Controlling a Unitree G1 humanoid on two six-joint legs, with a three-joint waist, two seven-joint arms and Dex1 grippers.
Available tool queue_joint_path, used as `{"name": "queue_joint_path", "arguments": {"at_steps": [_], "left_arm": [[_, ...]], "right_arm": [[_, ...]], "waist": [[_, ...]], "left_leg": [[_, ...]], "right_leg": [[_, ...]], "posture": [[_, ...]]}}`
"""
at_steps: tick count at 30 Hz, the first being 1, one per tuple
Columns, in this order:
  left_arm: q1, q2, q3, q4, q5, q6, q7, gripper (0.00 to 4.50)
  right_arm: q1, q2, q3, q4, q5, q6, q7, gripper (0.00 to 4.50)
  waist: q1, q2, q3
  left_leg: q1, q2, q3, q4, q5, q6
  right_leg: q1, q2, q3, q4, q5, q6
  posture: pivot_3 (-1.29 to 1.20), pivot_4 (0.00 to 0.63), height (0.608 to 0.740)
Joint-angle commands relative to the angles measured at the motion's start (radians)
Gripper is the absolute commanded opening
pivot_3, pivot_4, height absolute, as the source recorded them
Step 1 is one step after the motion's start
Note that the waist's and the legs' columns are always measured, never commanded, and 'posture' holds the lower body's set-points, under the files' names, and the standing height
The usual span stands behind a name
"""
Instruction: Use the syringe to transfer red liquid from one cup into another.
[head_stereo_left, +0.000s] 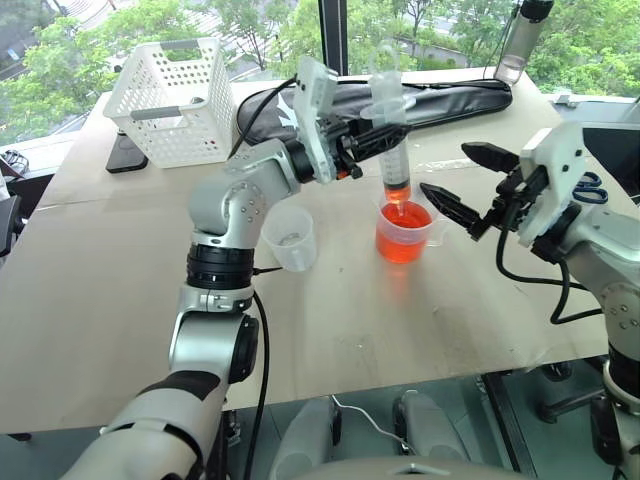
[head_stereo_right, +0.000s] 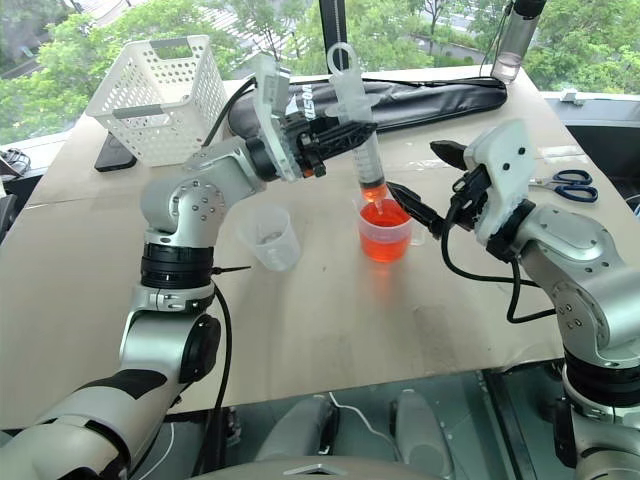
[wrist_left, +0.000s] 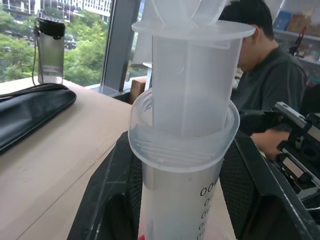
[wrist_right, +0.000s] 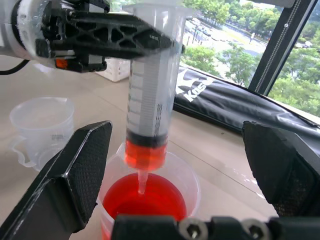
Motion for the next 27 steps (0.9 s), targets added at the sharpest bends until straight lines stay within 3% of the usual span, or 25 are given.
{"name": "queue_joint_path", "arguments": {"at_steps": [1,10,15,21,27], "left_arm": [[-0.033,0.006,0.055,-0.001,-0.045,0.018,0.019,1.55],[-0.032,0.002,0.136,0.032,-0.099,0.072,0.099,1.55],[-0.064,0.028,0.268,0.081,-0.213,0.184,0.191,1.55],[-0.087,0.196,0.41,0.137,-0.359,0.402,0.229,1.55],[-0.053,0.4,0.388,0.081,-0.361,0.468,0.14,1.55]], "right_arm": [[-0.004,-0.012,-0.015,-0.008,0.0,-0.055,0.019,4.5],[0.004,-0.007,0.004,0.025,-0.022,-0.114,0.03,4.5],[-0.017,-0.002,0.017,0.031,-0.022,-0.115,0.029,4.5],[-0.045,0.017,0.052,0.063,-0.034,-0.138,0.039,4.5],[-0.068,0.046,0.093,0.118,-0.055,-0.194,0.063,4.5]], "waist": [[0.0,0.0,0.0],[0.0,0.0,0.0],[0.0,0.0,0.0],[-0.005,0.0,0.0],[0.0,-0.001,0.0]], "left_leg": [[0.0,0.0,0.0,0.0,0.0,0.0],[0.0,0.0,0.0,0.0,0.0,0.0],[0.0,0.0,0.0,0.0,0.0,0.0],[0.0,0.0,0.0,0.0,0.0,0.0],[0.0,0.0,-0.001,0.0,0.0,0.0]], "right_leg": [[0.0,0.0,0.0,0.0,0.0,0.0],[0.0,0.0,0.0,0.0,0.0,0.0],[0.0,0.0,0.0,0.0,0.0,0.0],[-0.001,0.0,0.0,0.0,0.0,0.0],[0.0,0.0,-0.001,0.0,0.0,0.0]], "posture": [[0.0,0.15,0.74],[0.0,0.15,0.74],[0.0,0.15,0.74],[0.0,0.15,0.74],[0.0,0.15,0.74]]}}
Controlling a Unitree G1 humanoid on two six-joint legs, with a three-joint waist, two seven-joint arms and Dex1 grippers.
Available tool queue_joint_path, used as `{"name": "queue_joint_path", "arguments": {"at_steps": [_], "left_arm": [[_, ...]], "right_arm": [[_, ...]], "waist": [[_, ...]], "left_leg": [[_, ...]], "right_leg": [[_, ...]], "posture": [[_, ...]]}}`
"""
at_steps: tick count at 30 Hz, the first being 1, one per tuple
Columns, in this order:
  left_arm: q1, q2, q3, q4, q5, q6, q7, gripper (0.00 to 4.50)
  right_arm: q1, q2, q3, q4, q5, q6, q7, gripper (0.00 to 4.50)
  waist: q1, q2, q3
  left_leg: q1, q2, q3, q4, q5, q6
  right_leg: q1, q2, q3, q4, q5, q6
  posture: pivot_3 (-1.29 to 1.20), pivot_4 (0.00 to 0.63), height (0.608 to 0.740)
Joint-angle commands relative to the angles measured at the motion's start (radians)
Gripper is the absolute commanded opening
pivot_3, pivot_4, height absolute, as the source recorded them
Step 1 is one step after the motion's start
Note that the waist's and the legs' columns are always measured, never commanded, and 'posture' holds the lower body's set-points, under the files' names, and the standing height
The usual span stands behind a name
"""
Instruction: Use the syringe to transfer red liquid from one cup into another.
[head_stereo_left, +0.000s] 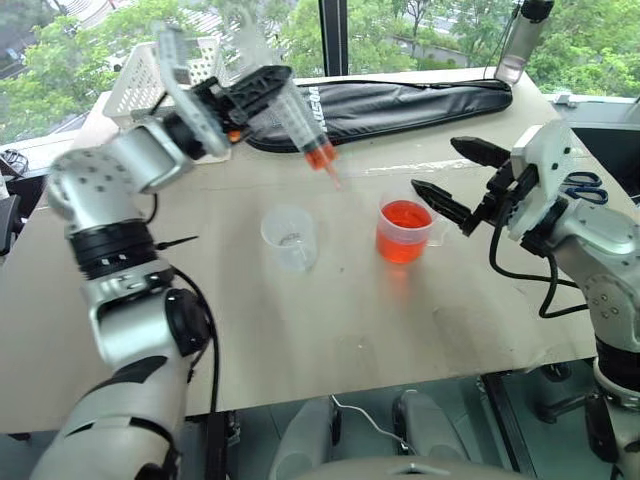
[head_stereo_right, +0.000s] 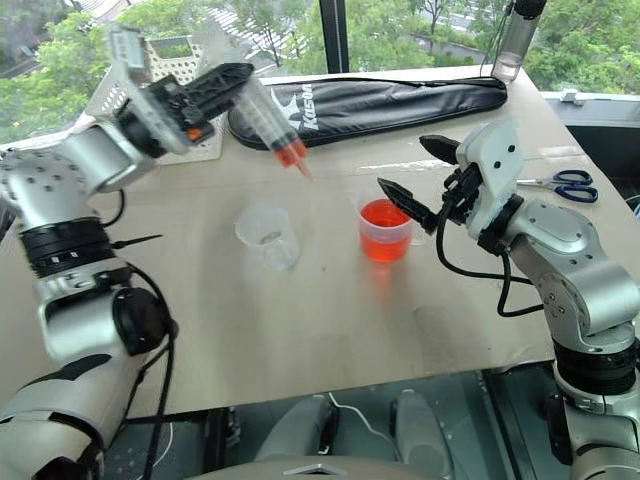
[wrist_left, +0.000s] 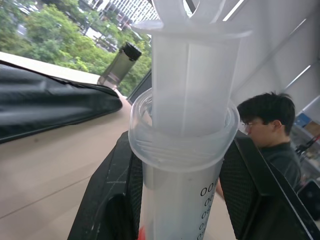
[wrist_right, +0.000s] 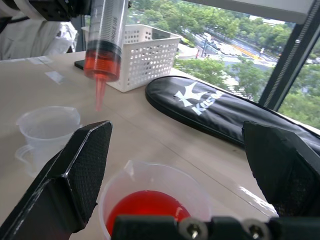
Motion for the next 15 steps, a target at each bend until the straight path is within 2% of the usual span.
{"name": "queue_joint_path", "arguments": {"at_steps": [1,4,7,15], "left_arm": [[0.021,0.094,-0.035,-0.096,0.009,-0.021,-0.086,1.55],[0.074,0.153,-0.1,-0.178,0.062,-0.095,-0.156,1.55],[0.112,0.17,-0.127,-0.224,0.09,-0.144,-0.187,1.55],[0.236,0.241,-0.23,-0.317,0.223,-0.343,-0.323,1.55]], "right_arm": [[-0.046,0.015,0.013,0.015,-0.014,-0.053,0.015,4.5],[-0.1,0.035,0.05,0.05,-0.027,-0.068,0.025,4.5],[-0.18,0.065,0.077,0.096,-0.035,-0.072,0.031,4.5],[-0.495,0.17,0.154,0.291,-0.07,-0.038,0.036,4.5]], "waist": [[0.001,0.0,0.0],[-0.001,0.0,0.0],[0.0,0.0,0.0],[-0.013,0.0,0.0]], "left_leg": [[0.0,0.0,0.0,0.0,0.0,0.0],[0.0,0.0,0.0,0.0,0.0,0.0],[0.0,0.0,0.0,0.0,0.0,0.0],[0.0,0.0,0.0,-0.002,0.0,0.0]], "right_leg": [[0.0,0.0,0.0,0.0,0.0,0.0],[0.0,0.0,0.0,0.0,0.0,0.0],[0.0,0.0,0.0,0.0,0.0,0.0],[0.0,0.0,0.0,-0.001,0.0,0.0]], "posture": [[0.0,0.15,0.74],[0.0,0.15,0.74],[0.0,0.15,0.74],[0.0,0.15,0.74]]}}
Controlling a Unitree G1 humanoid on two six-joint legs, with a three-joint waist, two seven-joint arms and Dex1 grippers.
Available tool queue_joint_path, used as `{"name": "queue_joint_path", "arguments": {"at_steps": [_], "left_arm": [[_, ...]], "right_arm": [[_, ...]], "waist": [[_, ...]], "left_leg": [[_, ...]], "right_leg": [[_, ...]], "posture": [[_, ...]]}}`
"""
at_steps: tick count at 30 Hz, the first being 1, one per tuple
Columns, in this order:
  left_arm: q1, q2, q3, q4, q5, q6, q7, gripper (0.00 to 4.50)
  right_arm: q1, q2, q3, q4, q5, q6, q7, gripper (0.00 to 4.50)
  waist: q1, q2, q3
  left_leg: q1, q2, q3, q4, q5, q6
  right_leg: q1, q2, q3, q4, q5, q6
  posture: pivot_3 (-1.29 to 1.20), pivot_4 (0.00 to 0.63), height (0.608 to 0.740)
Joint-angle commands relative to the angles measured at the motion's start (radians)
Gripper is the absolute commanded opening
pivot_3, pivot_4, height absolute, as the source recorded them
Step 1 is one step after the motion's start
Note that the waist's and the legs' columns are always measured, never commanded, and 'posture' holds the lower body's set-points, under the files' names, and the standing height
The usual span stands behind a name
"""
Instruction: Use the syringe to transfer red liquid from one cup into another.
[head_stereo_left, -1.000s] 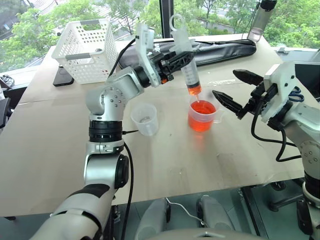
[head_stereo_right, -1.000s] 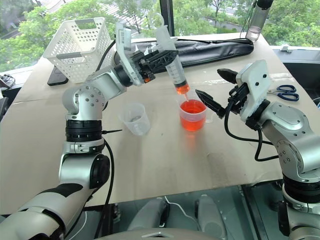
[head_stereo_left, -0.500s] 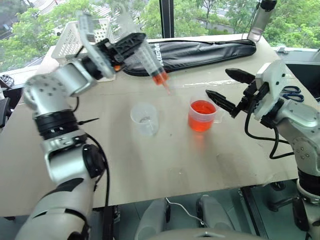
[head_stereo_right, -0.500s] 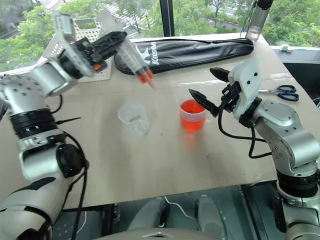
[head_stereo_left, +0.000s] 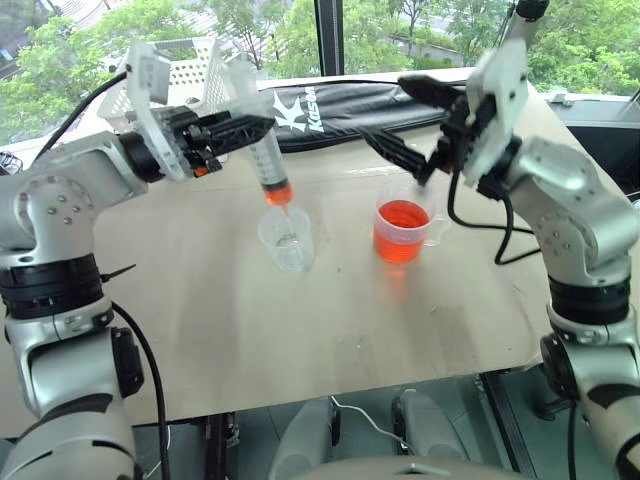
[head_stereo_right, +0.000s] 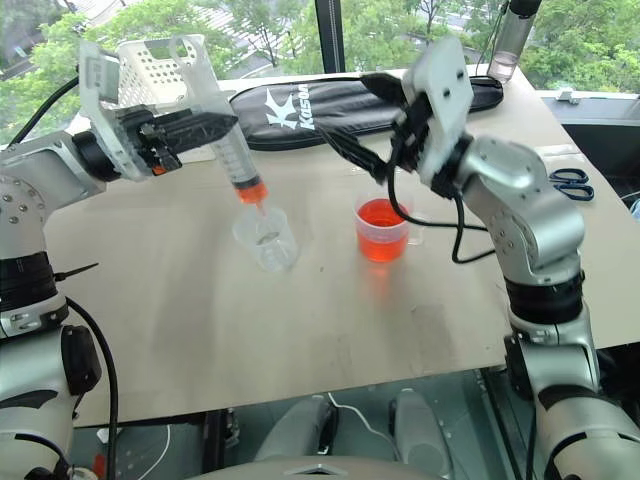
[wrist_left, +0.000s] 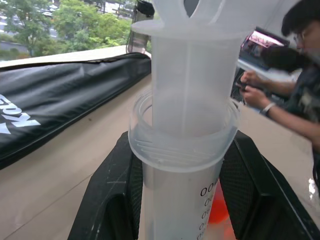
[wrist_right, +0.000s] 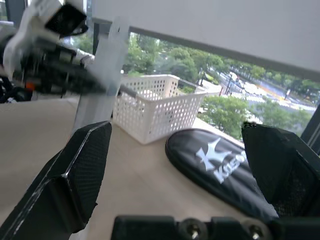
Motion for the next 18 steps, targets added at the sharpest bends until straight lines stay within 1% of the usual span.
{"name": "queue_joint_path", "arguments": {"at_steps": [1,7,9,11,18], "left_arm": [[0.016,0.04,-0.02,-0.062,0.056,-0.115,-0.07,1.55],[0.053,0.036,-0.017,-0.086,0.06,-0.142,-0.108,1.55],[0.07,0.029,-0.019,-0.1,0.063,-0.149,-0.108,1.55],[0.087,0.023,-0.021,-0.112,0.066,-0.158,-0.109,1.55],[0.117,0.005,-0.036,-0.158,0.07,-0.182,-0.105,1.55]], "right_arm": [[-0.106,0.028,0.03,0.044,-0.015,0.007,0.018,4.5],[-0.234,0.081,0.07,0.109,-0.008,0.041,0.061,4.5],[-0.27,0.104,0.071,0.142,-0.004,0.054,0.067,3.94],[-0.294,0.112,0.086,0.168,-0.016,0.072,0.078,3.14],[-0.334,0.149,0.129,0.226,-0.037,0.086,0.122,3.14]], "waist": [[-0.004,0.0,0.0],[-0.01,0.0,0.0],[-0.014,0.0,0.0],[-0.015,0.0,0.0],[-0.017,0.0,0.0]], "left_leg": [[0.0,0.0,0.0,0.0,0.0,0.0],[-0.001,0.0,-0.001,-0.001,0.0,0.0],[-0.002,0.0,-0.002,-0.001,0.0,0.0],[-0.002,0.0,-0.002,-0.001,0.0,0.0],[-0.002,0.0,-0.003,-0.001,0.0,0.0]], "right_leg": [[0.0,0.0,0.0,0.0,0.0,0.0],[0.0,0.0,-0.002,-0.003,0.0,0.0],[0.0,0.0,-0.002,-0.003,0.0,0.0],[0.0,0.0,-0.003,-0.003,0.0,0.0],[0.0,0.0,-0.003,-0.003,0.0,0.0]], "posture": [[0.0,0.15,0.74],[0.0,0.15,0.74],[0.0,0.15,0.74],[0.0,0.15,0.74],[0.0,0.15,0.74]]}}
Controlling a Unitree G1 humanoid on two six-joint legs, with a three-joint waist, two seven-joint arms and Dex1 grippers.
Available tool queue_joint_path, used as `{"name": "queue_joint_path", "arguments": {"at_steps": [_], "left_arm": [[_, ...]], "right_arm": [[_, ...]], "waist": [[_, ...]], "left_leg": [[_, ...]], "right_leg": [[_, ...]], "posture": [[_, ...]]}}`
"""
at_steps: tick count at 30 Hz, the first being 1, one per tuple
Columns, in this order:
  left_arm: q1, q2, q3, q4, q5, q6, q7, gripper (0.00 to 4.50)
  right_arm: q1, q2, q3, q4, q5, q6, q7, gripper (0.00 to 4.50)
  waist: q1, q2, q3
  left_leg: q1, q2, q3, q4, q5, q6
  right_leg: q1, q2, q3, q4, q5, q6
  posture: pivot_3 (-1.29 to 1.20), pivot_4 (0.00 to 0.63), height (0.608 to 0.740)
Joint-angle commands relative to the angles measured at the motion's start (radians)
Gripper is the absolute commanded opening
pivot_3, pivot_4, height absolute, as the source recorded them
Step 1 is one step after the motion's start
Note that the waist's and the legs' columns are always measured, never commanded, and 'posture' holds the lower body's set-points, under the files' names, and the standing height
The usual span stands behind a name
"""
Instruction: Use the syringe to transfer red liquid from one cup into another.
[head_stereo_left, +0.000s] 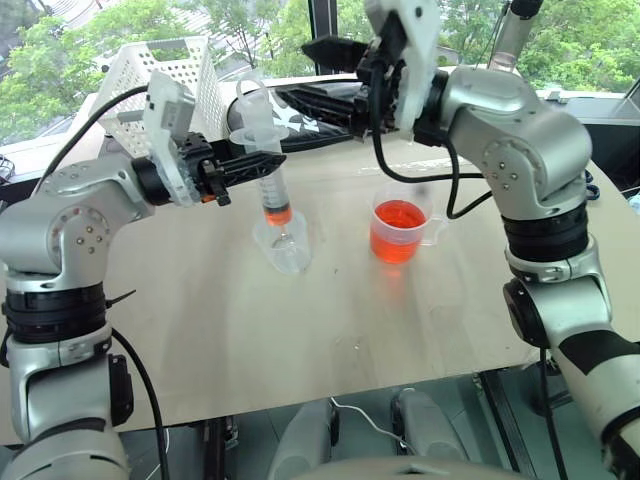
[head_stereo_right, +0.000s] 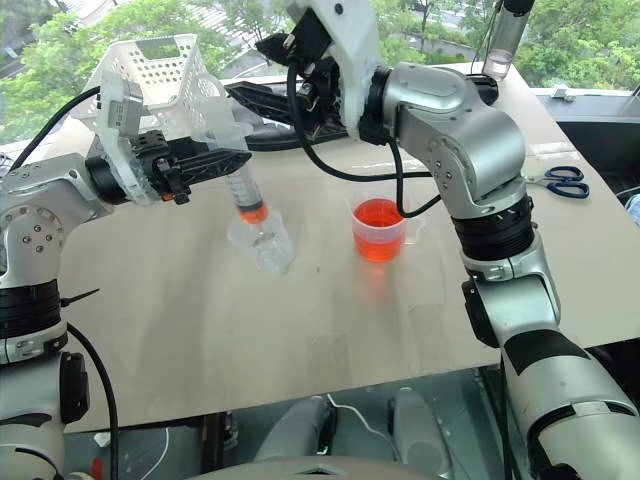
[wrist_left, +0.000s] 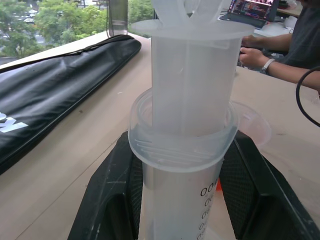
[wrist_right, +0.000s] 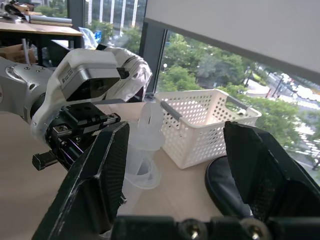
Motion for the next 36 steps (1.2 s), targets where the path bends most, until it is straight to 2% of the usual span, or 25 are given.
{"name": "queue_joint_path", "arguments": {"at_steps": [1,8,9,11,13,16,18,20,36], "left_arm": [[0.002,-0.001,0.005,-0.053,0.006,-0.036,0.001,1.55],[0.03,-0.011,0.003,-0.092,0.002,-0.042,0.01,1.55],[0.031,-0.01,0.003,-0.096,0.002,-0.042,0.011,1.55],[0.035,-0.009,0.003,-0.103,0.001,-0.041,0.013,1.55],[0.038,-0.008,0.003,-0.111,0.0,-0.039,0.015,1.55],[0.042,-0.008,0.003,-0.122,-0.002,-0.035,0.02,1.55],[0.044,-0.007,0.004,-0.127,-0.004,-0.032,0.021,1.55],[0.043,-0.006,0.004,-0.127,-0.004,-0.03,0.024,1.55],[0.046,-0.007,0.003,-0.113,-0.001,-0.035,0.022,1.55]], "right_arm": [[-0.042,0.015,0.009,-0.007,-0.009,0.001,0.029,3.14],[-0.056,0.076,-0.008,0.042,-0.005,0.012,0.03,3.14],[-0.059,0.081,-0.012,0.047,-0.005,0.015,0.03,2.72],[-0.061,0.084,-0.011,0.051,-0.008,0.018,0.038,2.26],[-0.06,0.087,-0.007,0.054,-0.012,0.02,0.043,1.3],[-0.06,0.091,-0.005,0.06,-0.017,0.021,0.043,1.3],[-0.061,0.093,-0.006,0.065,-0.021,0.02,0.041,0.88],[-0.061,0.092,-0.004,0.068,-0.027,0.018,0.041,0.22],[-0.054,0.065,0.008,0.075,-0.054,0.009,0.069,0.22]], "waist": [[0.0,0.0,0.0],[-0.001,0.0,0.0],[-0.001,0.0,0.0],[-0.001,0.0,0.0],[0.0,0.0,0.0],[0.0,0.0,0.0],[-0.001,0.0,0.0],[-0.002,0.0,0.0],[-0.001,0.0,0.0]], "left_leg": [[0.0,0.0,0.0,0.0,0.0,0.0],[0.0,0.0,0.0,0.0,0.0,0.0],[0.0,0.0,0.0,0.0,0.0,0.0],[0.0,0.0,0.0,0.0,0.0,0.0],[0.0,0.0,0.0,0.0,0.0,0.0],[0.0,0.0,-0.001,0.0,0.0,0.0],[0.0,0.0,-0.001,0.0,0.0,0.0],[0.0,0.0,-0.001,0.0,0.0,0.0],[0.0,0.0,-0.001,0.0,0.0,0.0]], "right_leg": [[0.0,0.0,0.0,0.0,0.0,0.0],[0.0,0.0,0.0,0.0,0.0,0.0],[0.0,0.0,0.0,0.0,0.0,0.0],[0.0,0.0,0.0,0.0,0.0,0.0],[0.0,0.0,-0.001,0.0,0.0,0.0],[0.0,0.0,-0.001,0.0,0.0,0.0],[0.0,0.0,-0.001,0.0,0.0,0.0],[0.0,0.0,-0.001,0.0,0.0,0.0],[0.0,0.0,-0.001,0.0,0.0,0.0]], "posture": [[0.0,0.15,0.74],[0.0,0.15,0.74],[0.0,0.15,0.74],[0.0,0.15,0.74],[0.0,0.15,0.74],[0.0,0.15,0.74],[0.0,0.15,0.74],[0.0,0.15,0.74],[0.0,0.15,0.74]]}}
